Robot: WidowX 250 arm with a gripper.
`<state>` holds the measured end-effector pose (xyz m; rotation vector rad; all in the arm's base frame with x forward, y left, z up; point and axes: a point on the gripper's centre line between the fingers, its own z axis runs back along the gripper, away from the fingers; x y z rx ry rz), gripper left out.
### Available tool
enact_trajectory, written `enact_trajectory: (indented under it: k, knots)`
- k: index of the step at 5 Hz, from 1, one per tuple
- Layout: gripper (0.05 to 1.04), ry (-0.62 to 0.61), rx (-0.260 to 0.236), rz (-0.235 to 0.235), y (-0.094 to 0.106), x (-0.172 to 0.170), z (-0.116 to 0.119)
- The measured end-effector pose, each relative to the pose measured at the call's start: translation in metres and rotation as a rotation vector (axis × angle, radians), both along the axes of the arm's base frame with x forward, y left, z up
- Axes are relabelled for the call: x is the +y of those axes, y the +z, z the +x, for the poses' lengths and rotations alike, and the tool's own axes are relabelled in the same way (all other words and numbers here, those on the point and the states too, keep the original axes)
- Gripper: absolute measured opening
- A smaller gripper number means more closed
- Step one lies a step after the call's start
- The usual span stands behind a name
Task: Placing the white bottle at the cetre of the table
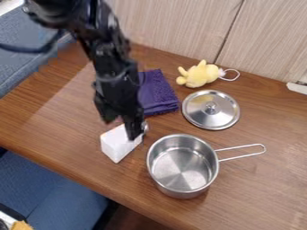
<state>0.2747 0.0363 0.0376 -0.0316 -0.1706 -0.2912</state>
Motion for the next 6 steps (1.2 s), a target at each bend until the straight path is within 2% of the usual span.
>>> enact_trajectory:
  k: [1, 2, 6]
  knots:
    - [1.0, -0.02, -0.082, -0.009, 0.029, -0.006, 0.003]
    - [1.0, -0.057, -0.078, -0.003, 0.043, -0.013, 0.003]
    - [1.0, -0.058, -0.082, -0.001, 0.045, -0.013, 0.004]
